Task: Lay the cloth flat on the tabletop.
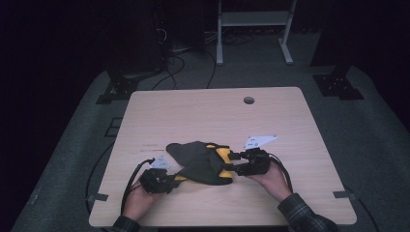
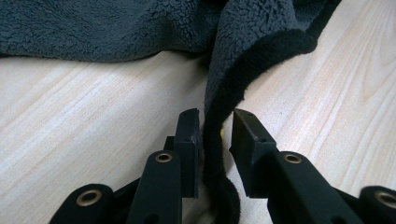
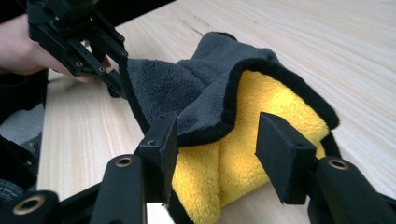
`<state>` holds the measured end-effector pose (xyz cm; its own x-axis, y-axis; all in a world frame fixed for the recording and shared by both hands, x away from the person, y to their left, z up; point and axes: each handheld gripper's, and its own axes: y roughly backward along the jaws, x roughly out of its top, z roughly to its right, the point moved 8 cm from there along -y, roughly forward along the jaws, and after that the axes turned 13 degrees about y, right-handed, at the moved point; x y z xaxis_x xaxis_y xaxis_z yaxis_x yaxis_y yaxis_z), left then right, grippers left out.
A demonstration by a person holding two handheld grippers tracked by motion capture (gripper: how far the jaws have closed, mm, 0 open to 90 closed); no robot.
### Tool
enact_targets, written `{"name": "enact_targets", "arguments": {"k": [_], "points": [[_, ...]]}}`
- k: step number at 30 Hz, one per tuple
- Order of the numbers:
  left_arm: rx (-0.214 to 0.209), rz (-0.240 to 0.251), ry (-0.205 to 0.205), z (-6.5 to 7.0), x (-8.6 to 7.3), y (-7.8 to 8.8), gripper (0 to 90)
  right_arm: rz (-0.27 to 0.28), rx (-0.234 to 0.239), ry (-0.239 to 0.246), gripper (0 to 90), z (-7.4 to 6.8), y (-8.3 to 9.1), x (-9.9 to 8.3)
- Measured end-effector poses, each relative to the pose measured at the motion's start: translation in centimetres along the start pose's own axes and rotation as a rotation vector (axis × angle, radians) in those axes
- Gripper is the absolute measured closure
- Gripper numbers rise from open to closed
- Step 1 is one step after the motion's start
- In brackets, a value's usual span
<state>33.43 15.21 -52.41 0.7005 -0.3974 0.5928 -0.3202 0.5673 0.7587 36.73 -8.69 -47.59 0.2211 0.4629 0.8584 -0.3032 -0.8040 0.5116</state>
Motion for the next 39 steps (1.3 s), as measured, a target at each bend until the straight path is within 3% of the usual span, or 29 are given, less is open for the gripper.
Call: {"name": "enact_targets", "arguments": {"k": [2, 4, 7, 8, 10, 12, 14, 16, 21, 27, 28, 31, 39], "points": [[0.001, 0.0, 0.0, 0.0, 0.0, 0.0, 71.5, -0.008, 0.002, -0.001, 46.1, 0.0, -0.3, -0.1], [-0.002, -0.006, -0.001, 0.1, 0.0, 0.0, 74.2, -0.059, 0.026, -0.008, 46.3, -0.2, -1.9, -0.7], [-0.006, -0.007, -0.001, 0.1, 0.0, 0.0, 78.3, -0.066, 0.047, -0.015, 52.9, -0.4, -2.5, -0.9], [-0.011, -0.009, -0.001, 0.2, 0.0, -0.1, 79.9, -0.061, 0.061, -0.021, 61.1, -0.5, -2.7, -0.8], [-0.013, -0.012, 0.0, 0.2, 0.0, -0.1, 81.1, -0.055, 0.062, -0.013, 66.9, -0.6, -2.8, -0.6], [-0.014, -0.013, -0.002, 0.3, 0.0, -0.1, 81.5, -0.055, 0.068, -0.022, 63.3, -0.7, -3.0, -0.5], [-0.015, -0.012, -0.007, 0.3, 0.0, -0.2, 81.5, -0.053, 0.071, -0.039, 54.2, -0.6, -3.1, -0.4], [-0.015, -0.013, -0.007, 0.4, 0.0, -0.2, 81.5, -0.054, 0.077, -0.05, 55.0, -0.6, -3.2, -0.4], [-0.013, -0.011, -0.009, 0.3, 0.1, -0.1, 83.5, -0.061, 0.031, 0.005, 77.0, -0.8, -3.6, -0.2], [0.008, 0.044, -0.02, 0.1, 0.8, 1.0, 84.7, -0.013, -0.037, 0.027, 82.0, -0.1, -1.2, 0.7], [0.026, 0.085, -0.014, -0.4, 1.2, 2.0, 84.7, -0.007, -0.055, 0.037, 82.2, 0.2, -0.5, 1.0], [0.047, 0.142, 0.007, -1.2, 1.8, 3.3, 84.6, 0.028, -0.112, 0.047, 82.4, 1.3, 1.6, 1.6], [0.079, 0.271, 0.035, -2.3, 3.9, 6.5, 84.8, 0.086, -0.219, 0.001, 84.9, 4.1, 7.1, 1.9]]}}
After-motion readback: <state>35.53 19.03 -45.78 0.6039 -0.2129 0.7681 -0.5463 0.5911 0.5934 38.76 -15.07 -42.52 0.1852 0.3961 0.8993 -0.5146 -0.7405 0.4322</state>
